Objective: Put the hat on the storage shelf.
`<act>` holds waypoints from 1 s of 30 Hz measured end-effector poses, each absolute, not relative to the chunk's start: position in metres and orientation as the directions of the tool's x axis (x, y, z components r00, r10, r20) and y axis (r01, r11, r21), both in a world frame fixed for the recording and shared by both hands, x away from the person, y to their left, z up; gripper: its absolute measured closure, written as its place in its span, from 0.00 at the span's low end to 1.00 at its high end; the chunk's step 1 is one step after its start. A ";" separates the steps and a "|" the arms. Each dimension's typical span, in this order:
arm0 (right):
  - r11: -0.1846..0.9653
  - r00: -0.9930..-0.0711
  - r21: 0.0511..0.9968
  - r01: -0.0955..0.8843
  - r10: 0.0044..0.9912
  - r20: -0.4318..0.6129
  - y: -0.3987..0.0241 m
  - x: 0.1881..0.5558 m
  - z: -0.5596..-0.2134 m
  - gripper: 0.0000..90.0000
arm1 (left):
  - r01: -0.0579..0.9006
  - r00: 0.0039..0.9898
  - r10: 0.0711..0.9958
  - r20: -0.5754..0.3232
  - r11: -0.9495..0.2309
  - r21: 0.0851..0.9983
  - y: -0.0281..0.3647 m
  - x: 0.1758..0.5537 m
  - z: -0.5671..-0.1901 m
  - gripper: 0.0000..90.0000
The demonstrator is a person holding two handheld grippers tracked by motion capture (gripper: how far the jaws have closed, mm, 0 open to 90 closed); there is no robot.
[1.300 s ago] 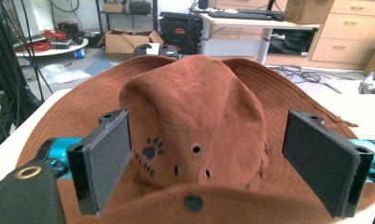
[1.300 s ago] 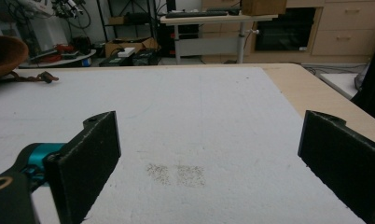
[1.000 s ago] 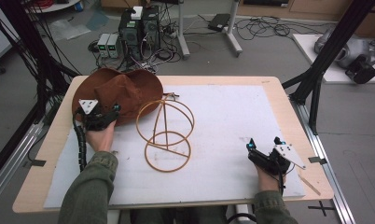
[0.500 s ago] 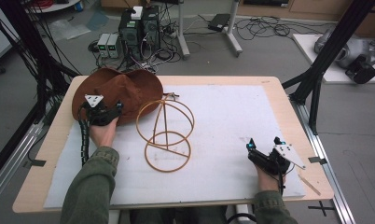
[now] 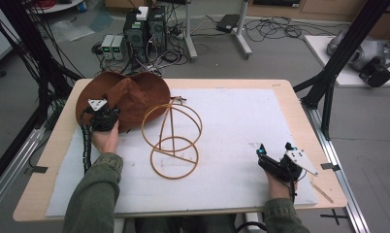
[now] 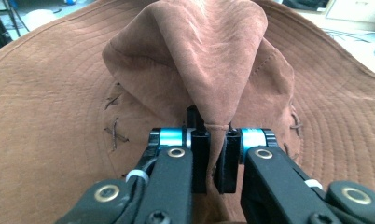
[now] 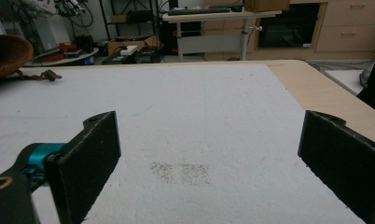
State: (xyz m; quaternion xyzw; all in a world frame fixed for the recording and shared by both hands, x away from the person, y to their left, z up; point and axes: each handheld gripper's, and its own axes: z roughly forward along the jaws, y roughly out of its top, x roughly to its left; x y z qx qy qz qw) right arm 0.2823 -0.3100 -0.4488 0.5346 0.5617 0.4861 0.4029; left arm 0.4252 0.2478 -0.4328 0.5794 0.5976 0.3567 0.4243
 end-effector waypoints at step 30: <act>-0.028 -0.109 0.979 0.204 0.993 0.051 -0.309 0.282 -0.449 0.05 | 0.095 0.056 0.997 -0.049 0.043 0.995 0.243 0.392 -0.381 0.98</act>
